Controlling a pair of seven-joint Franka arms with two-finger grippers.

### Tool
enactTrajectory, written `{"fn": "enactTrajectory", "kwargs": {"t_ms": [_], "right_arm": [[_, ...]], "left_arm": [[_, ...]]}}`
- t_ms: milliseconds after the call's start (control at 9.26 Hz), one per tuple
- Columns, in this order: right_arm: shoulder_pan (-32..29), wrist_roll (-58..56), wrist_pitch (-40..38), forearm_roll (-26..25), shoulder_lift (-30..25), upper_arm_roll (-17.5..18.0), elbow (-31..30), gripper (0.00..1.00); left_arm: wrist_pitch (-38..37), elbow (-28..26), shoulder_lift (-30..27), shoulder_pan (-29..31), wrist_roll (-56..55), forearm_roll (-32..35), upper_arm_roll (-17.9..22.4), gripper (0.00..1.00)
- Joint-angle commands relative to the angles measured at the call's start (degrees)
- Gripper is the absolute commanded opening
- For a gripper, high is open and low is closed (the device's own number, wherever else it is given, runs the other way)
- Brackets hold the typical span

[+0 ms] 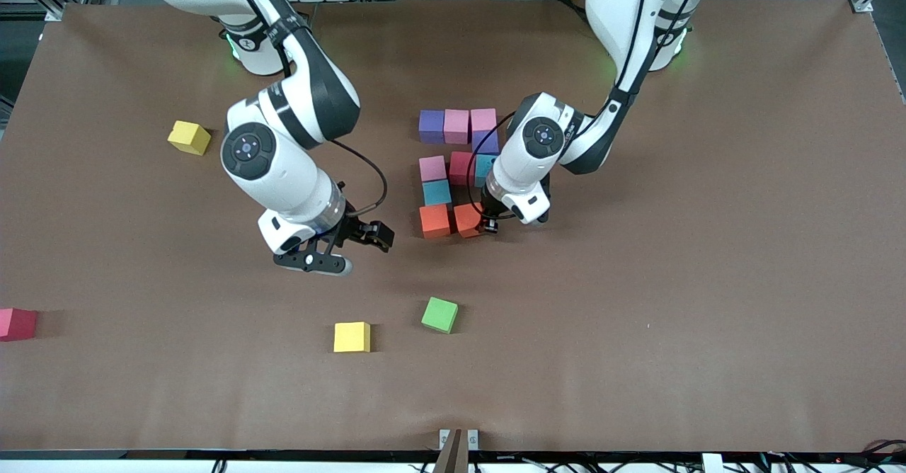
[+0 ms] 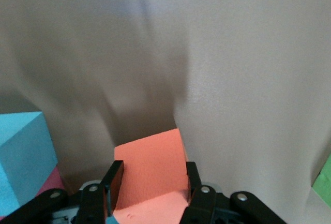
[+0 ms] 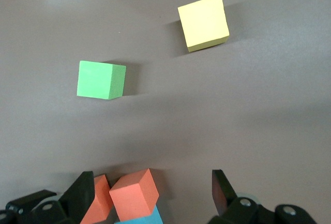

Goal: Form number 2 with 11 blocks
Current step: 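Place the orange cube with the left gripper while the right gripper moves, then lower the right gripper onto the yellow cube while the left gripper opens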

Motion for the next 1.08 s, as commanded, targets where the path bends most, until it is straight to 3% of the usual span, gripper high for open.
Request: {"fn": "enactTrajectory", "kwargs": {"t_ms": [0,324,540,648,864,972], "right_arm": [[-0.33,11.39,-0.34,-0.97,5.29,0.42,4.06,1.00],[0.54,12.49,4.48,-3.17,9.25,0.42,6.86,1.00],[1.59,17.13,4.93,-3.53,12.86,0.42,11.87,1.00],[2.65,20.11,5.37,-5.62,14.00,0.42,13.45,1.00],[5.46,31.25,5.55,-16.66,19.08,0.51,19.76,1.00],[6.86,32.79,5.11,-19.07,21.02,0.42,21.54,1.00]], "left_arm": [[2.21,-3.70,-2.12,0.72,8.55,-0.63,-1.07,0.00],[2.21,-2.92,-1.33,7.65,13.68,-1.17,-7.29,0.00],[2.21,-2.05,-0.63,9.86,14.39,-1.60,-8.89,0.00],[2.21,-0.30,0.68,9.95,14.39,-2.48,-8.90,0.00],[2.12,2.61,3.05,9.95,14.31,-3.36,-9.51,0.00],[2.12,3.40,3.85,9.95,14.31,-3.36,-9.95,0.00]]}}
